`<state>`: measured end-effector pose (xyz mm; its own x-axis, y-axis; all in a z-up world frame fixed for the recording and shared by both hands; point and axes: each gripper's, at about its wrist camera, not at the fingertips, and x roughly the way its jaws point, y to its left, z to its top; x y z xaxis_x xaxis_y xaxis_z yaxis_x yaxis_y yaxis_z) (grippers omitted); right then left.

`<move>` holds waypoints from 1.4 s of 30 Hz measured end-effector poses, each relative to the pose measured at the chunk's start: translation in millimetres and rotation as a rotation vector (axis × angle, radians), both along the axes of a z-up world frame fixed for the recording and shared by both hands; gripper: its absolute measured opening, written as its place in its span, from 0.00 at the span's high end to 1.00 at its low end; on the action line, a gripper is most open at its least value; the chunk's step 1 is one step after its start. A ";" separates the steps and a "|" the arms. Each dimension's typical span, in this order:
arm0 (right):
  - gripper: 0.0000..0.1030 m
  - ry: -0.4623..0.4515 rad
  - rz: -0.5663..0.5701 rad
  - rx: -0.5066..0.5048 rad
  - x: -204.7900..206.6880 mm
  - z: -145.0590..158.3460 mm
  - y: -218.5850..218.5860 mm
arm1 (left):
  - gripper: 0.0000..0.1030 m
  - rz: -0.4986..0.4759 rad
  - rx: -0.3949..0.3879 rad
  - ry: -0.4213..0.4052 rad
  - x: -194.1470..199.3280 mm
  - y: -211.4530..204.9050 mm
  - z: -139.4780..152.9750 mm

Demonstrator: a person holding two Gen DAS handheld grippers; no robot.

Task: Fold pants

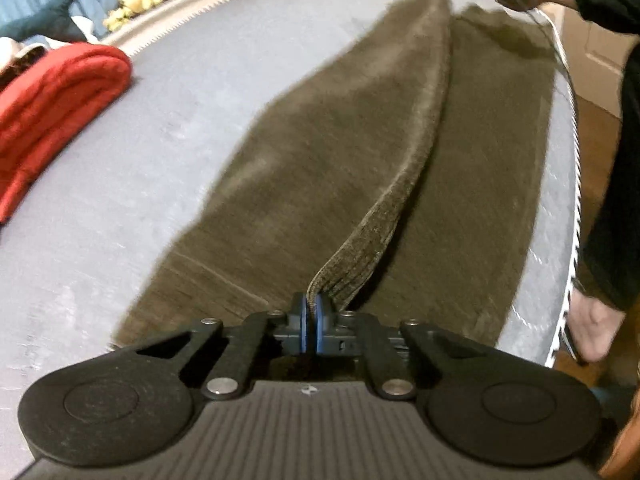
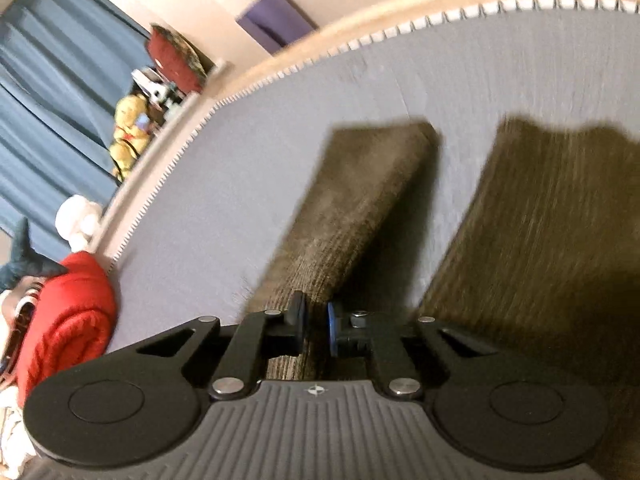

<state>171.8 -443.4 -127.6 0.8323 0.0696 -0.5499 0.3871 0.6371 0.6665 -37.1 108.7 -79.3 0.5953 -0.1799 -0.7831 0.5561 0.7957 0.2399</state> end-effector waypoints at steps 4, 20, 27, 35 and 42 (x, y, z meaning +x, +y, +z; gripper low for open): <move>0.90 -0.008 -0.013 -0.028 -36.5 44.3 -3.9 | 0.97 0.015 -0.089 -0.054 -9.0 19.8 26.0; 0.76 0.270 -0.154 0.164 -159.7 -6.1 -84.5 | 0.86 -0.120 -0.303 -0.060 -58.2 58.0 60.9; 0.55 0.185 -0.207 0.266 -136.0 -30.6 -118.3 | 0.68 -0.007 -0.353 -0.163 -35.3 45.4 66.6; 0.55 -0.254 -0.130 0.402 -127.8 2.6 -133.4 | 0.68 -0.031 -0.263 -0.158 -21.5 8.8 46.4; 0.55 -0.156 -0.382 0.117 -150.4 30.7 -145.2 | 0.68 0.045 -0.260 -0.164 3.5 -1.8 36.3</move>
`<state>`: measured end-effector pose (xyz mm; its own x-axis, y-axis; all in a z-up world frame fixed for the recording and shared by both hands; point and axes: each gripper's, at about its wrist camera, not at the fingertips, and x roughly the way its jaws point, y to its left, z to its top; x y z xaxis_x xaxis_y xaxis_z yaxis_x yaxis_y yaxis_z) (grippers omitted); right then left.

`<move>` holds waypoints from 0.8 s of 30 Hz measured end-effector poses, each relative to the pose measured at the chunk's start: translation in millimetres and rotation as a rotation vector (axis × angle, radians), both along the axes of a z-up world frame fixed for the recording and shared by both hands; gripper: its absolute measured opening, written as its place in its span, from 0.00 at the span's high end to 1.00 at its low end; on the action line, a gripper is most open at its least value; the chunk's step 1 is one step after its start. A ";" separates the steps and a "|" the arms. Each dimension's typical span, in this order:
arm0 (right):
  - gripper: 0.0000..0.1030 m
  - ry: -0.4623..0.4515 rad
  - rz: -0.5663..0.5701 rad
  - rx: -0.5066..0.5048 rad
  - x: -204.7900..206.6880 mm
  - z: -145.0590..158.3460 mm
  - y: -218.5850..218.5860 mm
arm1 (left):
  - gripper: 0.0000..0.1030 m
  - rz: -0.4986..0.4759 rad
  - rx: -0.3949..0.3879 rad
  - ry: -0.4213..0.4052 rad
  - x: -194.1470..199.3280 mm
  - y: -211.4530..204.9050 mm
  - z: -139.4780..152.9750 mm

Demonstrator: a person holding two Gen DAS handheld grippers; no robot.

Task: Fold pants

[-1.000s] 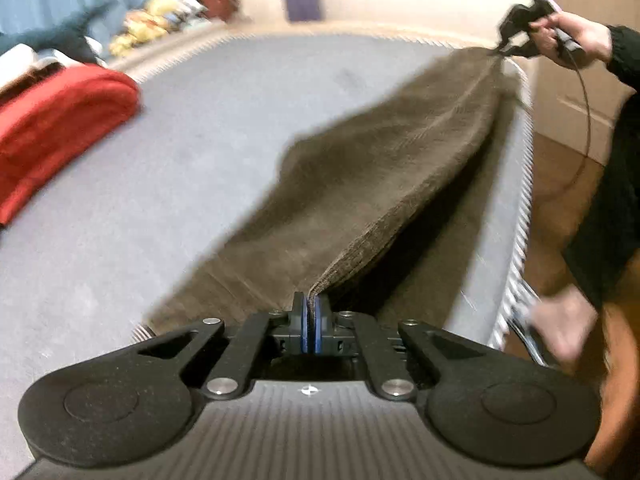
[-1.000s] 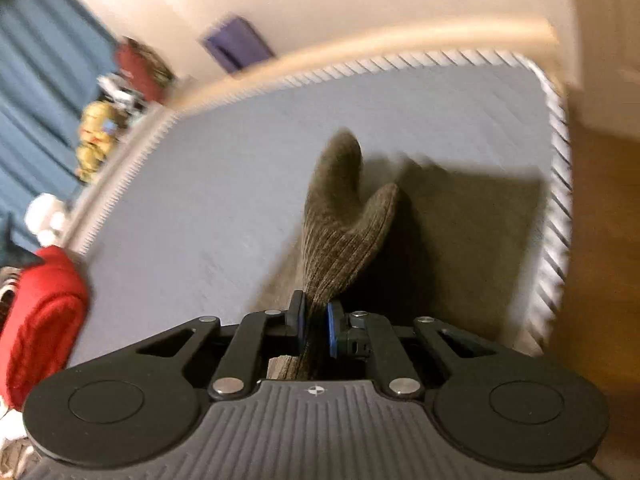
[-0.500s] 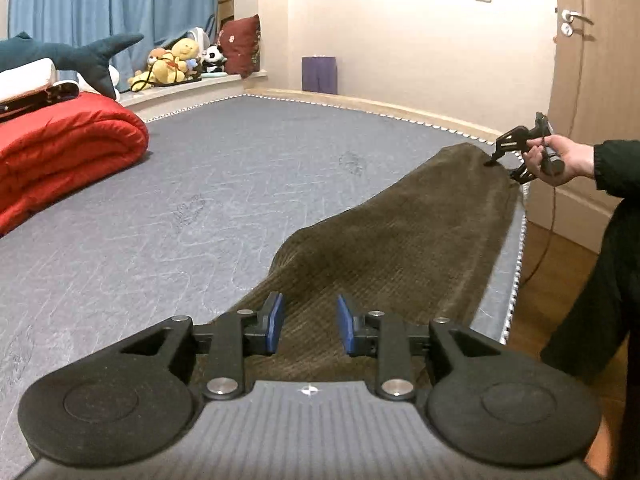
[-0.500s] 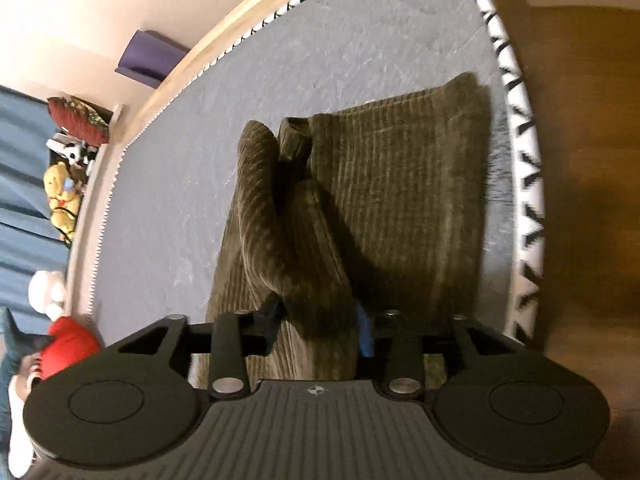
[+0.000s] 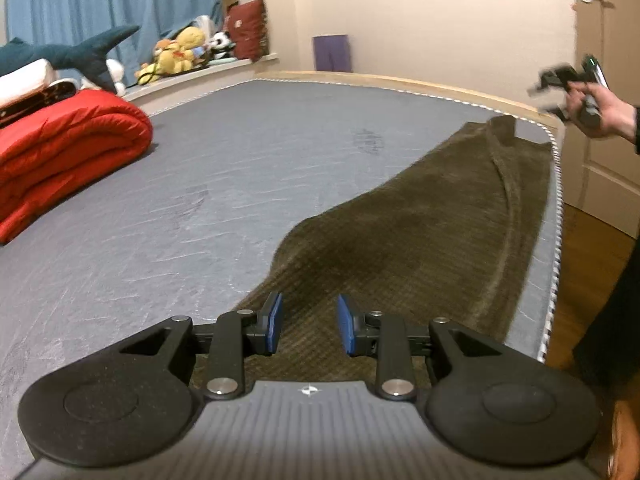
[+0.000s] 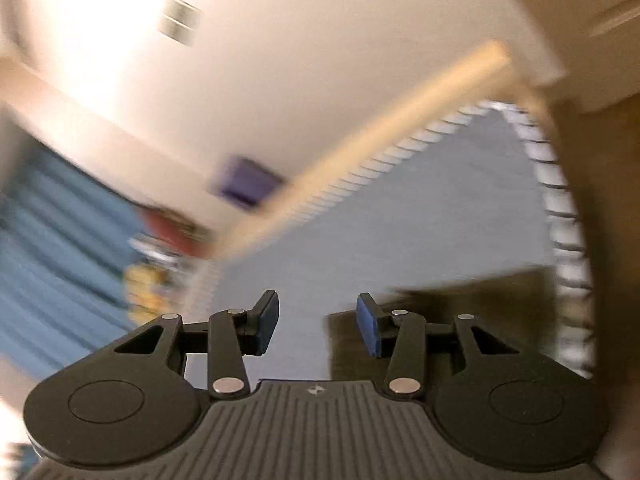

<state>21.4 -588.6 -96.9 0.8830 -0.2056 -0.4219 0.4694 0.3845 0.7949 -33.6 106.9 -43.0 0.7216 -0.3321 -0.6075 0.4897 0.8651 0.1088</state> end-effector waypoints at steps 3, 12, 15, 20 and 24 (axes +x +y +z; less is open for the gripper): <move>0.55 0.108 0.062 0.100 19.8 -32.3 -5.0 | 0.68 0.048 0.001 0.016 10.6 -1.6 -4.2; 0.51 0.174 0.276 -0.094 79.9 -43.5 9.8 | 0.66 0.082 0.057 0.041 20.9 -5.3 -19.8; 0.51 0.257 0.354 -0.202 108.4 -42.9 31.9 | 0.65 0.092 0.062 0.041 22.3 -2.1 -21.8; 0.43 0.394 0.391 -0.326 143.9 -53.6 54.1 | 0.65 0.113 0.057 0.034 22.6 4.0 -19.3; 0.46 0.430 0.386 -0.350 153.7 -46.7 58.6 | 0.64 0.106 0.067 0.031 23.2 3.1 -20.0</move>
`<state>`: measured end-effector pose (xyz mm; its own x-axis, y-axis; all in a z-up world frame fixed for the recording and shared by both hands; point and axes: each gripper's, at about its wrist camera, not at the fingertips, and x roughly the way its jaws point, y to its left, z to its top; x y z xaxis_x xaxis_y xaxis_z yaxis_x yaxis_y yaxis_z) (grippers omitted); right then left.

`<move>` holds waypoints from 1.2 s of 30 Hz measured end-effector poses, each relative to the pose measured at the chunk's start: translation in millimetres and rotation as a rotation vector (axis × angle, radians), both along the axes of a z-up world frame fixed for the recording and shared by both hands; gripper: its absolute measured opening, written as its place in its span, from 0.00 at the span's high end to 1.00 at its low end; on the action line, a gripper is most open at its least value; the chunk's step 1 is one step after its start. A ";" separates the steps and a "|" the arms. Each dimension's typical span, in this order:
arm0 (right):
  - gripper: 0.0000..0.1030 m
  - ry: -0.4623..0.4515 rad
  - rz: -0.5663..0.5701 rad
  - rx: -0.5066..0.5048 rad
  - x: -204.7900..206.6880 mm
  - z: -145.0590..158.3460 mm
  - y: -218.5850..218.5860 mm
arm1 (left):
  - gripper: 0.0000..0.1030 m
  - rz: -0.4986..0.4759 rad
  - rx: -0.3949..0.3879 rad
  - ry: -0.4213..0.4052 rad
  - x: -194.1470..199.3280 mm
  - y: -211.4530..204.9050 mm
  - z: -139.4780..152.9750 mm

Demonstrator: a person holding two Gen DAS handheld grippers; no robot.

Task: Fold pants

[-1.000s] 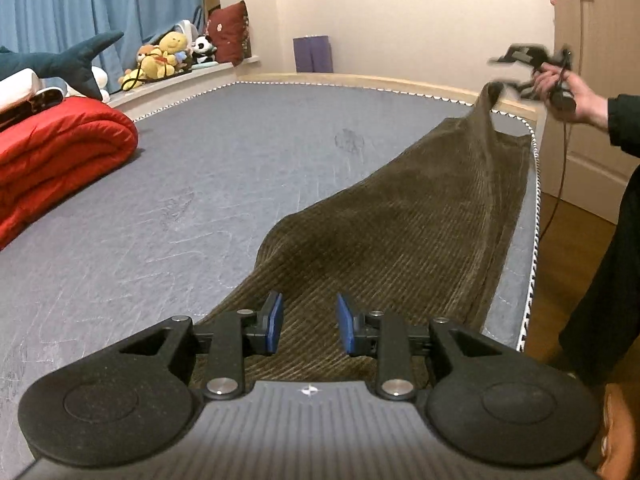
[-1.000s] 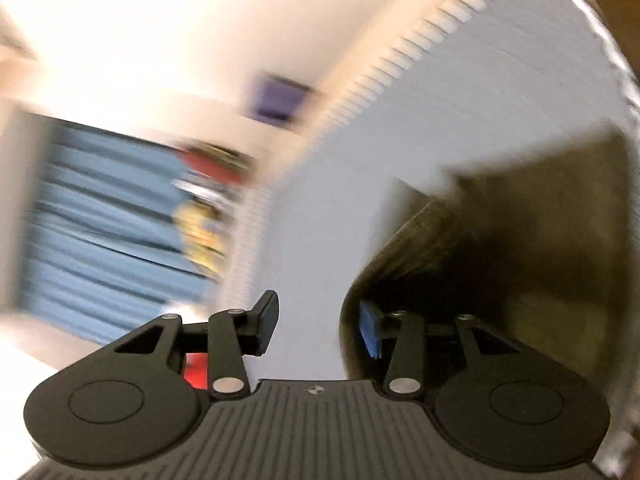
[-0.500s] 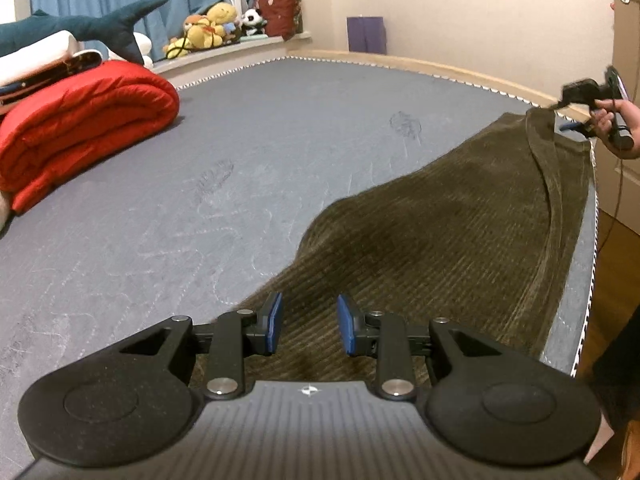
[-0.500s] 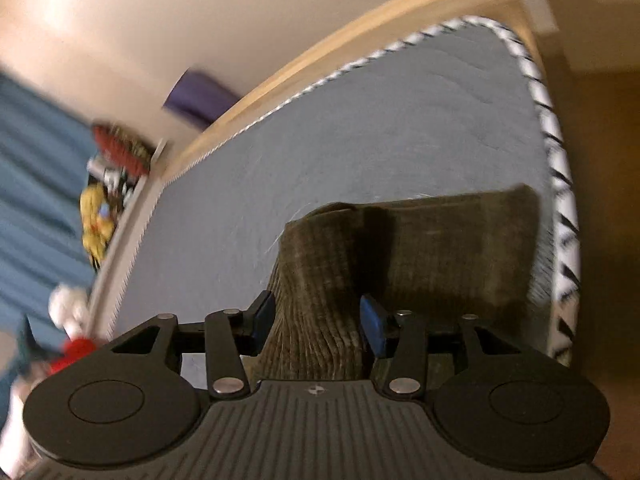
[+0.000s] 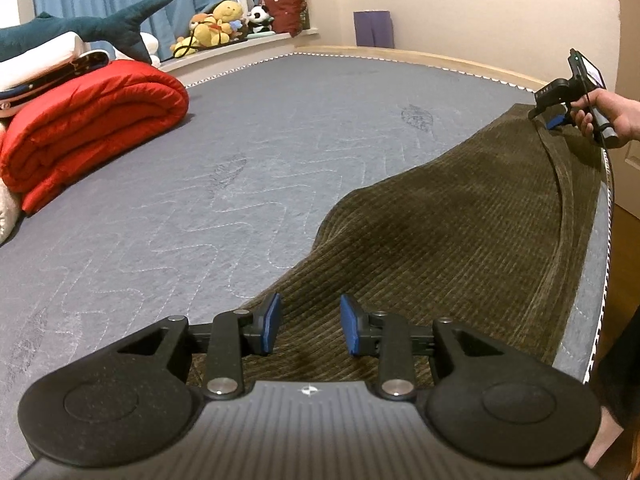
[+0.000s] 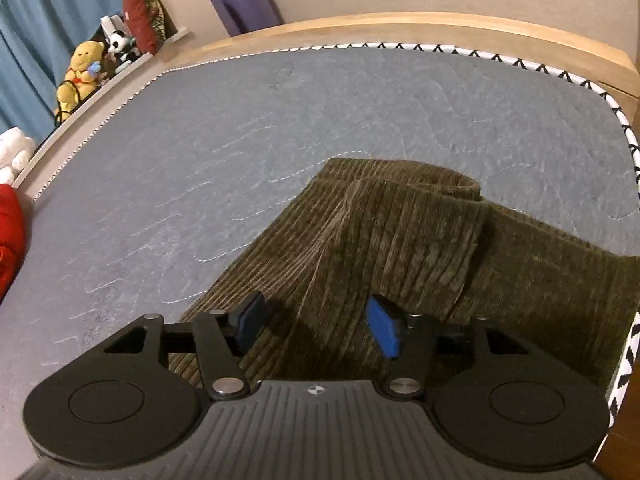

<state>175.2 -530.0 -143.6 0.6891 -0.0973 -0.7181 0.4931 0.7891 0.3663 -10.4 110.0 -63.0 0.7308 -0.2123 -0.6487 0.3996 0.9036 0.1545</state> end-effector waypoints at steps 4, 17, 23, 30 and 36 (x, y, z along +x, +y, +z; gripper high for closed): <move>0.82 0.038 -0.014 -0.022 -5.4 -0.4 -4.1 | 0.64 -0.028 0.010 -0.007 -1.7 -7.4 0.7; 0.89 -0.036 -0.416 0.392 -143.0 12.1 -71.1 | 0.63 -0.219 -0.007 0.009 -18.7 -42.4 2.0; 0.51 -0.081 -0.346 0.426 -126.0 -9.9 -88.2 | 0.59 -0.316 -0.050 0.089 -27.0 -51.0 -9.9; 0.53 -0.032 -0.352 0.348 -113.4 -13.3 -85.8 | 0.59 -0.430 -0.035 0.177 -40.6 -58.7 -30.0; 0.68 0.010 -0.330 0.259 -106.0 -18.8 -89.1 | 0.62 -0.430 0.089 0.234 -39.2 -69.5 -52.9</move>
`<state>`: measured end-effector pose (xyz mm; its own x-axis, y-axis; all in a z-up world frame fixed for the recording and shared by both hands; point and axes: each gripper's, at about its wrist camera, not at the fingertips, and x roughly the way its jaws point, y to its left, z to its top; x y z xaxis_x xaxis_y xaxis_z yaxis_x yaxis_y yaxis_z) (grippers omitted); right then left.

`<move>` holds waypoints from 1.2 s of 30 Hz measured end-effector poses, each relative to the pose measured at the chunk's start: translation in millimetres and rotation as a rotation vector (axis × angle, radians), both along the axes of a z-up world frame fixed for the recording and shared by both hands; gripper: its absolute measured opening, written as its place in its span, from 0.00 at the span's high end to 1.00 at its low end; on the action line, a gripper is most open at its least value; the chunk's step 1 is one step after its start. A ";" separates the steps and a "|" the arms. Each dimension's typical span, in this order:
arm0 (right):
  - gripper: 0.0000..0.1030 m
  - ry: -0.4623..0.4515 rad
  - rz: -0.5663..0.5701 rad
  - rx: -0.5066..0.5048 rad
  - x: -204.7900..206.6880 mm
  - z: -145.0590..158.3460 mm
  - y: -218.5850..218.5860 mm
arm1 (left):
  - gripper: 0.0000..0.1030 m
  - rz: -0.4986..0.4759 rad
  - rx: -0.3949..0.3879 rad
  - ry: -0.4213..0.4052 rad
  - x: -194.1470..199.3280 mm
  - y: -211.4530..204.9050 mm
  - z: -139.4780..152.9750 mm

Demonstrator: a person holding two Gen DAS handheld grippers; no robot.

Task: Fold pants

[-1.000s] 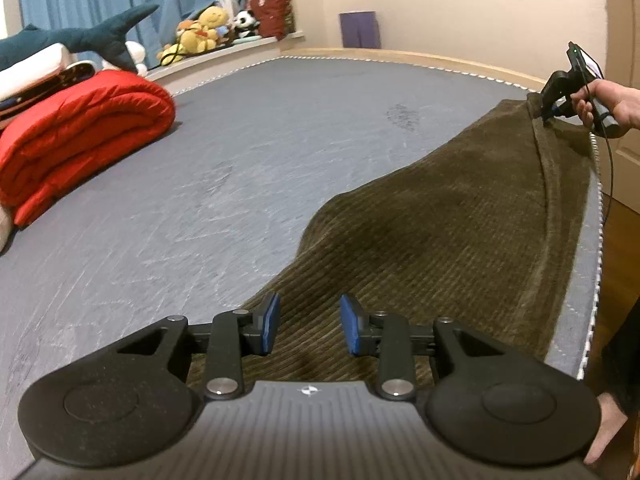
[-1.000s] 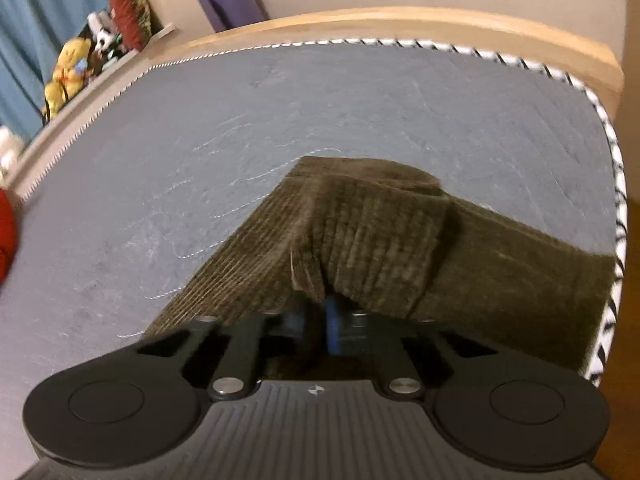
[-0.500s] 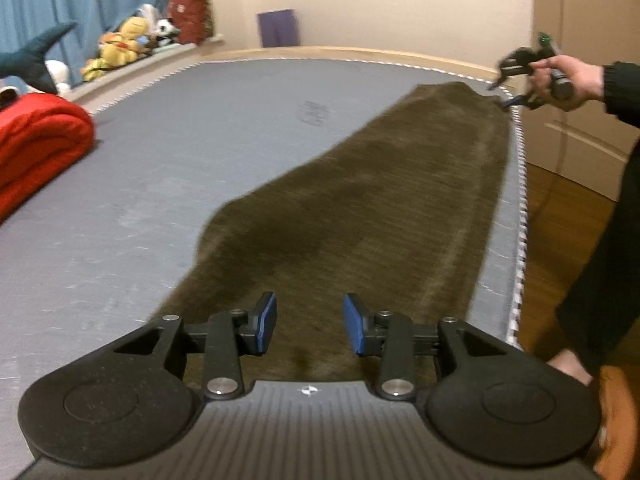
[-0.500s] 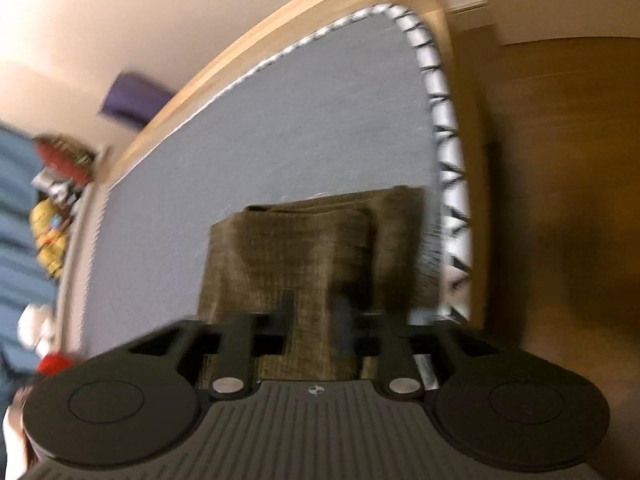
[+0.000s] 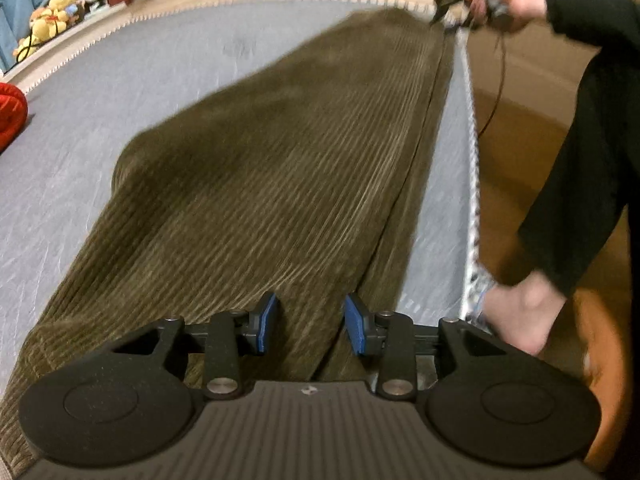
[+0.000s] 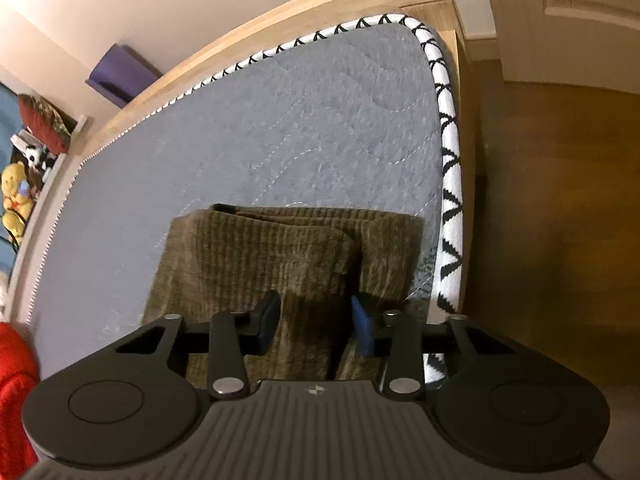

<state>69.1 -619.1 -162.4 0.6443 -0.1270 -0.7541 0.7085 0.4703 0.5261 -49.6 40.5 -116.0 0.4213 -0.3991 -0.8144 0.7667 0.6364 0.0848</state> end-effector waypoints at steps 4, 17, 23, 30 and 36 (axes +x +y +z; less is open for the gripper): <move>0.91 0.019 -0.001 -0.050 -1.8 1.2 0.9 | 0.94 -0.035 -0.010 -0.025 -5.6 -1.8 6.3; 0.91 0.085 -0.113 0.017 -36.4 8.5 -8.7 | 0.94 -0.133 -0.037 0.021 -25.5 17.4 19.0; 0.68 0.041 -0.101 -0.087 -34.6 30.4 -1.4 | 0.68 0.106 -0.205 -0.071 -11.9 87.7 63.7; 0.61 0.120 -0.108 -0.041 -25.9 13.3 -7.8 | 0.71 0.242 0.216 0.075 -21.2 145.4 12.2; 0.61 0.109 -0.068 -0.019 -20.7 8.4 -7.8 | 0.73 0.196 0.195 0.065 -24.1 133.7 23.9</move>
